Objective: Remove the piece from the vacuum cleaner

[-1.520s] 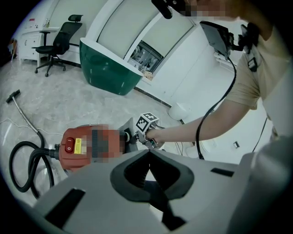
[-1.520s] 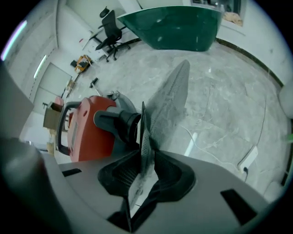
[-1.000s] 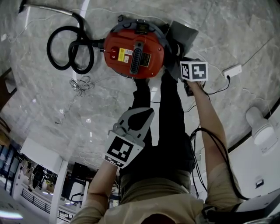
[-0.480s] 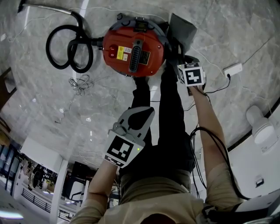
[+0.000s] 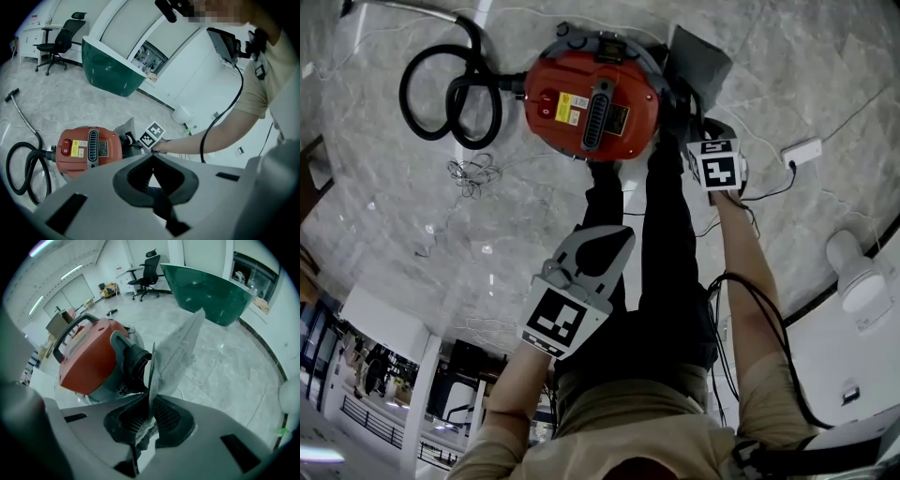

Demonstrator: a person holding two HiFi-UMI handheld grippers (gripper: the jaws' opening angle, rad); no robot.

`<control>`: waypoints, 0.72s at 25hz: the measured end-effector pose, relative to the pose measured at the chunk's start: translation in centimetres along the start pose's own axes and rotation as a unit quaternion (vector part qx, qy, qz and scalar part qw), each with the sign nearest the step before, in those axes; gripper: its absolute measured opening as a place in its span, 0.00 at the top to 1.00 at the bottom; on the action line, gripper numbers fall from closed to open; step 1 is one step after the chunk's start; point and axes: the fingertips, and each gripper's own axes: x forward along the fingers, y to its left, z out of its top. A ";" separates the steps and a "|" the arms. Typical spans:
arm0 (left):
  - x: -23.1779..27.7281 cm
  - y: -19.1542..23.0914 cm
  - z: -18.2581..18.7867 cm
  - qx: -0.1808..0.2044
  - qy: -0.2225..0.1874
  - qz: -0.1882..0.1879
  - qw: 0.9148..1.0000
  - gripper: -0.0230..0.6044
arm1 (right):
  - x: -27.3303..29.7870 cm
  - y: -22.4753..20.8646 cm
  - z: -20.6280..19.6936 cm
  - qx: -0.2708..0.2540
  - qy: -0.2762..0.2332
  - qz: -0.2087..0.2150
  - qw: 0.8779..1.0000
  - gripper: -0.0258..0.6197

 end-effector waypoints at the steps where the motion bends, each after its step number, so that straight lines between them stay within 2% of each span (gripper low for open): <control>1: 0.0 0.0 -0.1 0.000 0.000 0.000 1.000 0.97 | 0.0 -0.1 0.0 0.001 -0.006 -0.003 1.000 0.91; 4: -0.2 0.2 -0.3 -0.003 0.000 0.001 1.000 0.97 | -0.1 -0.1 0.0 -0.018 -0.012 -0.018 1.000 0.91; 8: -0.1 0.4 -0.8 -0.003 0.004 0.005 1.000 0.97 | 0.0 -0.1 0.0 -0.013 -0.013 -0.016 1.000 0.91; 12: 0.0 0.5 -0.9 0.001 0.005 0.005 1.000 0.97 | -0.1 -0.2 -0.1 -0.022 -0.021 -0.032 0.999 0.91; 18: 0.0 0.9 -1.2 -0.002 0.004 0.008 1.000 0.97 | 0.2 -0.9 -0.5 0.009 -0.021 -0.046 0.999 0.91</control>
